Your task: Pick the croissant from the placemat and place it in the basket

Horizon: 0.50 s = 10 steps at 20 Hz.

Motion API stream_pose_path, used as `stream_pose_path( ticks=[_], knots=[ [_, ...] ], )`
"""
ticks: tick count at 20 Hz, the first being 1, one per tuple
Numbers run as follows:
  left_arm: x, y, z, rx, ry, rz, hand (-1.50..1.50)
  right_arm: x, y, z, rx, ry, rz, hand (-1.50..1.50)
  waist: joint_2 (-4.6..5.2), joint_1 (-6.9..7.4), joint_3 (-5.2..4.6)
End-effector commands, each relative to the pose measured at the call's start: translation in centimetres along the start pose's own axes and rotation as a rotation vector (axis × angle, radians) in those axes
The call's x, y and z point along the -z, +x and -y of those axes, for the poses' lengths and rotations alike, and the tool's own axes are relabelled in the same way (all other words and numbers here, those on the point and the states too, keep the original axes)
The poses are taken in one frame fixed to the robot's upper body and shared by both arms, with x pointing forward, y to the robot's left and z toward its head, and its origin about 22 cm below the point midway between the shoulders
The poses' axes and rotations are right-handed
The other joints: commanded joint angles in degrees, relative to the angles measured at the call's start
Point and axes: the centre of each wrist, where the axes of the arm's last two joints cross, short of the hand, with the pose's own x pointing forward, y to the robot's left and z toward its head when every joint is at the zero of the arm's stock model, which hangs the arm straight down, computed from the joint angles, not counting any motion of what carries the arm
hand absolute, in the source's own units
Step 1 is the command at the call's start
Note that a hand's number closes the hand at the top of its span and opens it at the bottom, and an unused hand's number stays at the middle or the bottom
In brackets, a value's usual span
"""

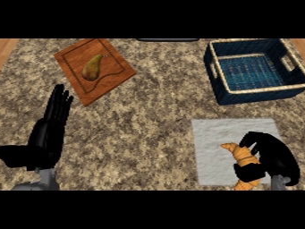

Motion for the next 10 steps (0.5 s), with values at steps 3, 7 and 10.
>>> stream_pose_path(
  ticks=[3, 7, 10],
  knots=[
    [0.1, 0.2, 0.2, 0.002, -0.003, 0.008, 0.00, 0.2, 3.2, 0.6, -0.010, -0.053, 0.046, 1.50, 0.16, 0.09, 0.22],
    [-0.7, -0.5, 0.1, 0.000, -0.042, -0.008, 0.00, -0.8, 8.2, -3.4, -0.229, -0.033, 0.380, 1.50, 0.44, 2.32, 0.24],
    [0.3, 0.8, 1.0, -0.020, -0.058, 0.009, 0.00, -2.1, 12.0, -5.6, -0.365, -0.068, 0.580, 1.50, 0.49, 2.90, 0.28]
  ],
)
